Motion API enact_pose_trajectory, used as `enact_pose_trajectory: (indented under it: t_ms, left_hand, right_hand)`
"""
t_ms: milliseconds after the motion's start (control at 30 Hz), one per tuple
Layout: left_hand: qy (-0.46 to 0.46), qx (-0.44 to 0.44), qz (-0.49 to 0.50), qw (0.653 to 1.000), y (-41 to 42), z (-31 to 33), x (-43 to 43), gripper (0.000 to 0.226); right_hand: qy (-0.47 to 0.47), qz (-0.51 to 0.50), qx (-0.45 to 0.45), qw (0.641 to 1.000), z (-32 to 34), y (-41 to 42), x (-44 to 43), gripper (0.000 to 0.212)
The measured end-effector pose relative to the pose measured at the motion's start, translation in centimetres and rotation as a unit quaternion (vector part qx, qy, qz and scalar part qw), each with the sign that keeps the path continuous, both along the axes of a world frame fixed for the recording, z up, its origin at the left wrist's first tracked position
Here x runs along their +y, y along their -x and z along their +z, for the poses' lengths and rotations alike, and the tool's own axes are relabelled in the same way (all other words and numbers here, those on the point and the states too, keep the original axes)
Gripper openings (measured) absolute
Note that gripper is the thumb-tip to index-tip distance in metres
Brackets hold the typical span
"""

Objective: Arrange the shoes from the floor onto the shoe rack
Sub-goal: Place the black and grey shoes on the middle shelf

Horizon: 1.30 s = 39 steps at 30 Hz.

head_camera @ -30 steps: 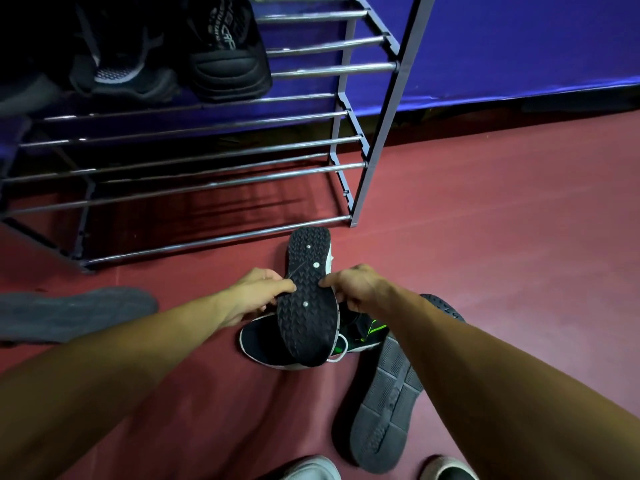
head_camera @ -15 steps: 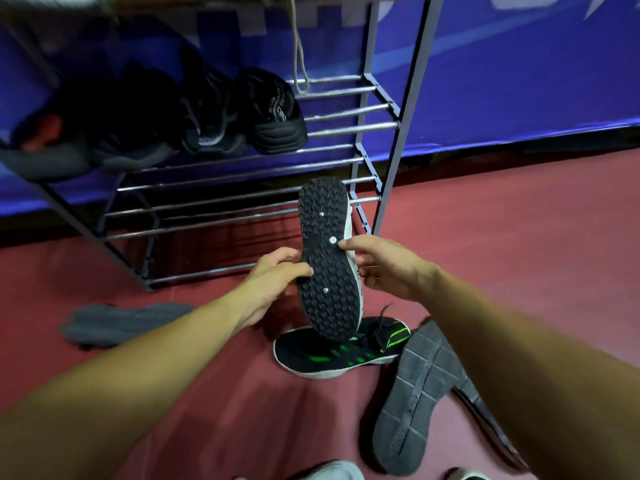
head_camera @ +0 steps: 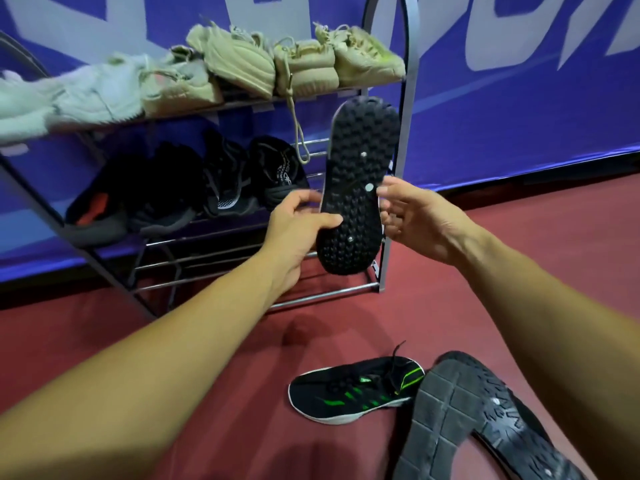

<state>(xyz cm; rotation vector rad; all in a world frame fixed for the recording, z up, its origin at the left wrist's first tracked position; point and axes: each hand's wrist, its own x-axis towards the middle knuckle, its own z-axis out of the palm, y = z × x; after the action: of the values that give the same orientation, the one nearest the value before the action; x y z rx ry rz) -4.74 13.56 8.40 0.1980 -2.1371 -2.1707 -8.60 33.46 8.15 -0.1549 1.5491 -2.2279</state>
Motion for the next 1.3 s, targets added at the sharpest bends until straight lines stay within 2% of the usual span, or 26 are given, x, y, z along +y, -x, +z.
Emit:
enact_pose_trajectory:
  t_ms: [133,233,367,400,533,700,800,1033,1167,1300]
  left_hand:
    - [0.066,0.105,0.003,0.992,-0.1,1.3,0.6,0.036]
    - [0.09,0.145,0.003,0.985,0.0,1.7,0.4,0.036]
    - [0.098,0.168,0.005,0.981,0.5,2.4,0.1,0.038]
    - [0.092,0.172,0.001,0.981,0.7,2.5,0.1,0.038]
    - [0.095,0.184,-0.002,0.978,1.4,2.6,0.1,0.039]
    - [0.096,0.191,-0.019,0.977,1.6,2.0,0.5,0.04]
    - [0.105,0.199,-0.014,0.974,1.4,1.8,0.4,0.042]
    - [0.125,0.201,-0.05,0.97,0.8,0.8,0.3,0.043]
    - [0.132,0.198,-0.069,0.969,0.3,0.7,0.1,0.043]
    - [0.132,0.172,-0.108,0.97,-0.6,-0.3,-0.1,0.039]
  right_hand:
    - [0.089,-0.05,-0.028,0.994,-0.5,-0.1,0.7,0.013]
    - [0.144,-0.052,-0.052,0.987,-1.3,-0.1,0.2,0.014]
    - [0.239,-0.038,-0.105,0.964,-1.6,-0.1,-0.2,0.045]
    - [0.236,-0.034,-0.111,0.965,-1.6,-0.1,-0.2,0.048]
    - [0.109,-0.003,-0.112,0.988,-0.3,0.0,-0.4,0.067]
    - [0.115,0.0,-0.144,0.983,1.3,0.5,0.2,0.076]
    - [0.106,0.039,-0.147,0.983,0.7,0.3,1.2,0.071]
    - [0.081,0.025,-0.142,0.986,0.2,-0.2,1.6,0.037]
    - [0.044,0.018,-0.152,0.987,0.0,-0.6,1.6,0.033]
    - [-0.02,0.021,-0.162,0.986,-1.1,-0.8,1.6,0.041]
